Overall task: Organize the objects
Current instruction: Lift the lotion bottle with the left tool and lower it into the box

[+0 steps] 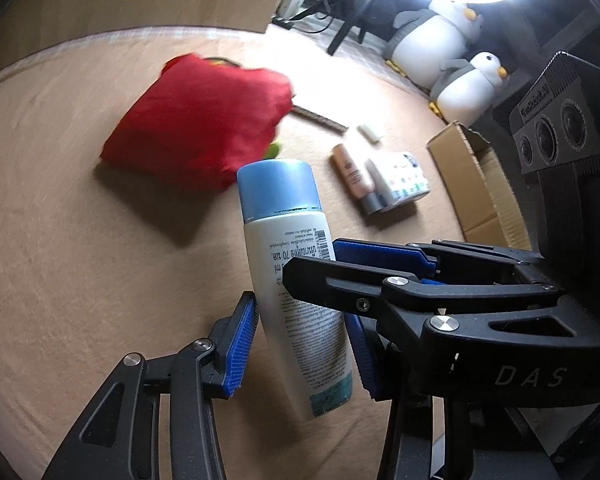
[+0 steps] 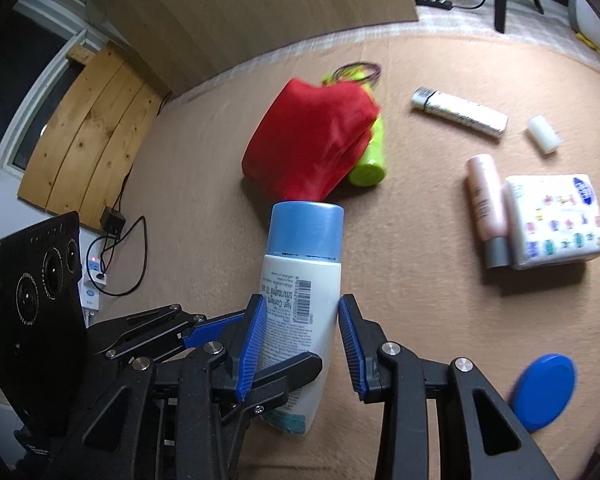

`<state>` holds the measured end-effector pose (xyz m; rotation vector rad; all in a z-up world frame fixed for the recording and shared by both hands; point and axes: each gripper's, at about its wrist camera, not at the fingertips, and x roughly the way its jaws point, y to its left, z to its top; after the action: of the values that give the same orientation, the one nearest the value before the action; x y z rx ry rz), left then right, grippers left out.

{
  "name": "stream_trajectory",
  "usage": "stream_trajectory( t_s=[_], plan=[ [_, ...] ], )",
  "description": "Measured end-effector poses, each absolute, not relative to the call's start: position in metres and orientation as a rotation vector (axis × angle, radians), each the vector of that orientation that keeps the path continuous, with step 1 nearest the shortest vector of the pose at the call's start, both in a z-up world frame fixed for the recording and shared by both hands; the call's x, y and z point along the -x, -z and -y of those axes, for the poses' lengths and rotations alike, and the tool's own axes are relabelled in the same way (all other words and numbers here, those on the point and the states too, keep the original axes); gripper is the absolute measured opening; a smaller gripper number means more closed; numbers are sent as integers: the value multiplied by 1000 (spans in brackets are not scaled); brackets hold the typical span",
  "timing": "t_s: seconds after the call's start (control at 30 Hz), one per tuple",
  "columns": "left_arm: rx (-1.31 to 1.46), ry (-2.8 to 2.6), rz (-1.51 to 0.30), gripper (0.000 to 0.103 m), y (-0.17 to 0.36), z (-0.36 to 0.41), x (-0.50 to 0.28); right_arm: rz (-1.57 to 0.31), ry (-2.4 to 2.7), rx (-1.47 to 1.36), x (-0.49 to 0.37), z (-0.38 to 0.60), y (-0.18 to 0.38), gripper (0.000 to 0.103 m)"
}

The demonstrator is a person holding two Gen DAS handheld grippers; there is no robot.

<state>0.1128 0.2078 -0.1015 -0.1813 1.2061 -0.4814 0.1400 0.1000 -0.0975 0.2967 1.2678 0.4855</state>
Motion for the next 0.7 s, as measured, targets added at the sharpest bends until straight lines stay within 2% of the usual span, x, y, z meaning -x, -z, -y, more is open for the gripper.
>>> stream_trajectory(
  t_s=[0.27, 0.7],
  plan=[
    [140, 556, -1164, 48, 77, -150, -121, -1207, -418, -313, -133, -43, 68, 34],
    [77, 712, -1120, 48, 50, -6, -132, -1123, -256, -367, -121, 84, 26, 34]
  ],
)
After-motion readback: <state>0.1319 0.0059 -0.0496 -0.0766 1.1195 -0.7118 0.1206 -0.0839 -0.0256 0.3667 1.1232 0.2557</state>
